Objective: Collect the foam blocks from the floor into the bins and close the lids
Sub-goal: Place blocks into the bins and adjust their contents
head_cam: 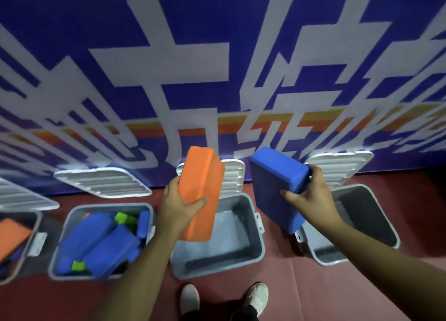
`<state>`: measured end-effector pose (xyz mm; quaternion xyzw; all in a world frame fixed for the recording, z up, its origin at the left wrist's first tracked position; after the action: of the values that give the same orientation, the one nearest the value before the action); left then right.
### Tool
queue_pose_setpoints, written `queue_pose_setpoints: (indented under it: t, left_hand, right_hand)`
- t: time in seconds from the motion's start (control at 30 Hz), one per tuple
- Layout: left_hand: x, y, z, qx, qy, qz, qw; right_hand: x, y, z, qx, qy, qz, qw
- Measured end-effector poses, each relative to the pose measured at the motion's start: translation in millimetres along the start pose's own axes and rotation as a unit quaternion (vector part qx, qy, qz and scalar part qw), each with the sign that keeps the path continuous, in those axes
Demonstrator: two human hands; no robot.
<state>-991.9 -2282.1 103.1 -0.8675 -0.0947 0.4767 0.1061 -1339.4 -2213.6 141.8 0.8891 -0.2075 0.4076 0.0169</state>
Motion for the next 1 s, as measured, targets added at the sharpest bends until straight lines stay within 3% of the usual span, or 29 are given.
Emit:
queue_pose_setpoints:
  t: [0.27,0.47,0.63,1.0]
  left_hand:
    - [152.4,23.7,19.0,-0.044,0.031,-0.126,0.991]
    - [288.5,65.2,71.5,-0.014,0.045,-0.226,0.973]
    - [390.0,112.1,131.7,0.057,0.058,-0.288,0.954]
    - [547.7,188.9,233.3,0.078,0.098,-0.290,0.949]
  right_hand:
    - [-30.2,43.0,169.0,0.150,-0.011,-0.017,0.989]
    - [-112.3,61.6,309.7,0.222,-0.072,-0.010,0.972]
    - [-194.4,77.5,414.5,0.254,-0.133,0.041,0.957]
    - [-317.5,87.5,586.7,0.234,-0.141,0.142,0.951]
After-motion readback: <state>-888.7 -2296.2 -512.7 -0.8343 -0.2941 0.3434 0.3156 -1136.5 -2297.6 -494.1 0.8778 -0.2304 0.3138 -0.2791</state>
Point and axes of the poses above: each hand's wrist, its own y-axis towards the middle knuckle, its own z-axis out of the palm, x = y × z, the point moved 8 cm from there along y, towards the middle knuckle, and after that the axes turned 7 degrees about -y, right-handed, at the moved point
